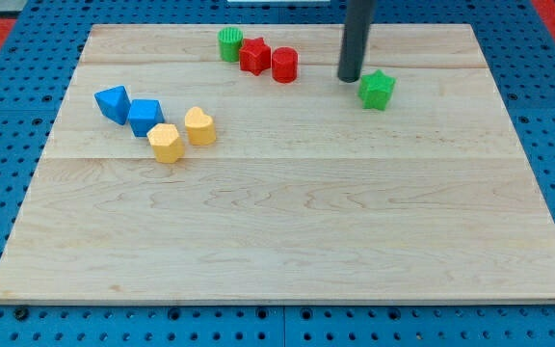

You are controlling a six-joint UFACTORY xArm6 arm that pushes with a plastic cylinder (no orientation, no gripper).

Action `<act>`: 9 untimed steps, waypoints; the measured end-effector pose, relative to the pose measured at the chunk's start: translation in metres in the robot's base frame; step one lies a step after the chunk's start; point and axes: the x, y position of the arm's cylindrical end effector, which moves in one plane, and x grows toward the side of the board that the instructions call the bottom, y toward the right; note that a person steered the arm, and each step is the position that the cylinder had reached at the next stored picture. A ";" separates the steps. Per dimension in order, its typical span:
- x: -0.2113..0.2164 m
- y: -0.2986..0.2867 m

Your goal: Move the red circle to the right side of the yellow heart

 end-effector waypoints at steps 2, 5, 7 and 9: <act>0.004 -0.092; 0.008 -0.035; -0.020 -0.029; -0.031 -0.065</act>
